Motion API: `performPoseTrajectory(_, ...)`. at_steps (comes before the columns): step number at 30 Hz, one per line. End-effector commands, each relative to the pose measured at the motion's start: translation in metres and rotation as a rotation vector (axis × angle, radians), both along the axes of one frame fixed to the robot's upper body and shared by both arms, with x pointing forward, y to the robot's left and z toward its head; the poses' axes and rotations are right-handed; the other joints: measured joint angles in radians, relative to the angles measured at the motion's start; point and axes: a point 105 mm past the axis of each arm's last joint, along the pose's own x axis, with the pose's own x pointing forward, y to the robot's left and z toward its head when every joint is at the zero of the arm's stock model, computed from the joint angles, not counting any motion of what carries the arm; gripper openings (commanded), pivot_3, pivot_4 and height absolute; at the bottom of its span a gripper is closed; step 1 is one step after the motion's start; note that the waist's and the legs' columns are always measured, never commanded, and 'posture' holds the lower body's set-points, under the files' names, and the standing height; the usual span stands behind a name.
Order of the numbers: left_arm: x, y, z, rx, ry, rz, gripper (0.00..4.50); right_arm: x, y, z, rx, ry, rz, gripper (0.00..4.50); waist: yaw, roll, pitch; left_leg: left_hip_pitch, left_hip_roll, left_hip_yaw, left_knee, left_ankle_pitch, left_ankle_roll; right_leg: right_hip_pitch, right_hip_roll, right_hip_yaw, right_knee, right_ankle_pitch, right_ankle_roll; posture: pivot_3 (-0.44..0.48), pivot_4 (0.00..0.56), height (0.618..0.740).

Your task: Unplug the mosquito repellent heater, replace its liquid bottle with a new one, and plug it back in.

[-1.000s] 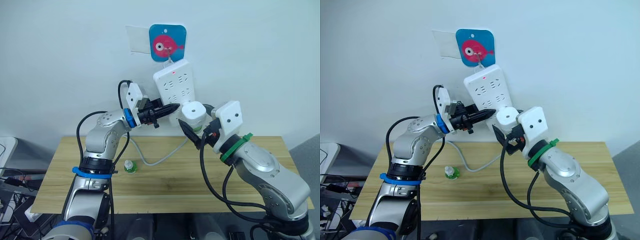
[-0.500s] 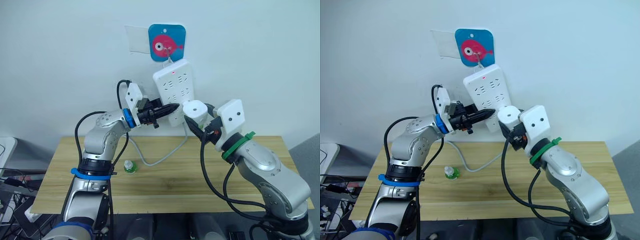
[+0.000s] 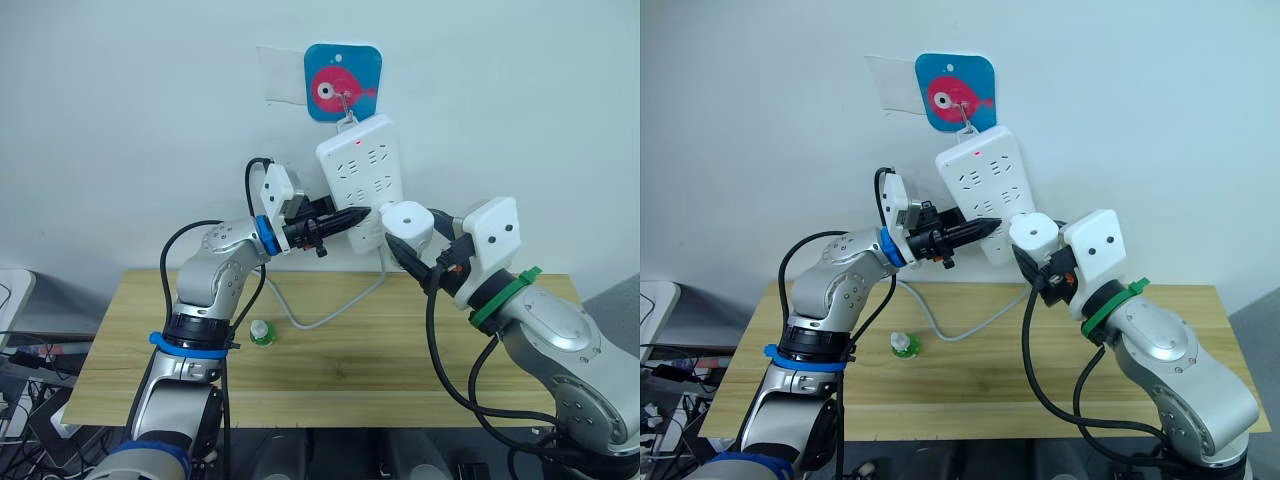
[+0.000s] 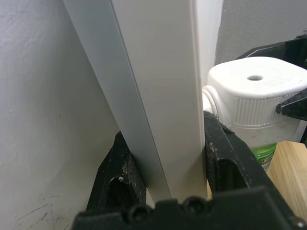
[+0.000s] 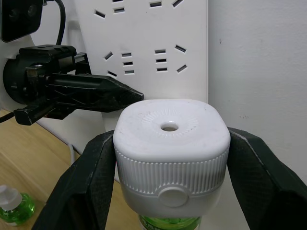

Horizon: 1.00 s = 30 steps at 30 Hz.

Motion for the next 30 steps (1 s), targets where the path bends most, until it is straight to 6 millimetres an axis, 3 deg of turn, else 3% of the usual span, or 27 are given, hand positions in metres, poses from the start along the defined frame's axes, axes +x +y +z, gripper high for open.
performPoseTrajectory(1,0.017,0.015,0.005,-0.004,-0.004,0.135,1.32,-0.016,0.002,0.015,0.001,-0.076,0.028,2.98,0.000,0.000,0.000,0.000,0.000,0.000,0.000,0.000,0.000,0.000,0.000,0.000,0.000,0.000,0.000,-0.157,0.231,0.740)
performPoseTrajectory(18,0.022,0.015,-0.001,-0.038,0.026,0.274,1.32,-0.014,-0.001,0.017,0.025,-0.070,-0.033,2.98,0.000,0.000,0.007,0.000,-0.008,0.000,0.000,0.004,0.009,0.000,-0.008,0.000,0.001,0.004,0.006,-0.177,0.250,0.740)
performPoseTrajectory(30,0.029,0.022,-0.001,-0.031,0.026,0.296,1.32,-0.019,-0.022,0.030,0.038,-0.093,-0.085,2.98,-0.015,0.001,0.013,-0.001,-0.012,0.003,-0.001,0.007,0.016,0.000,-0.013,0.003,-0.003,0.010,0.012,-0.187,0.254,0.740)
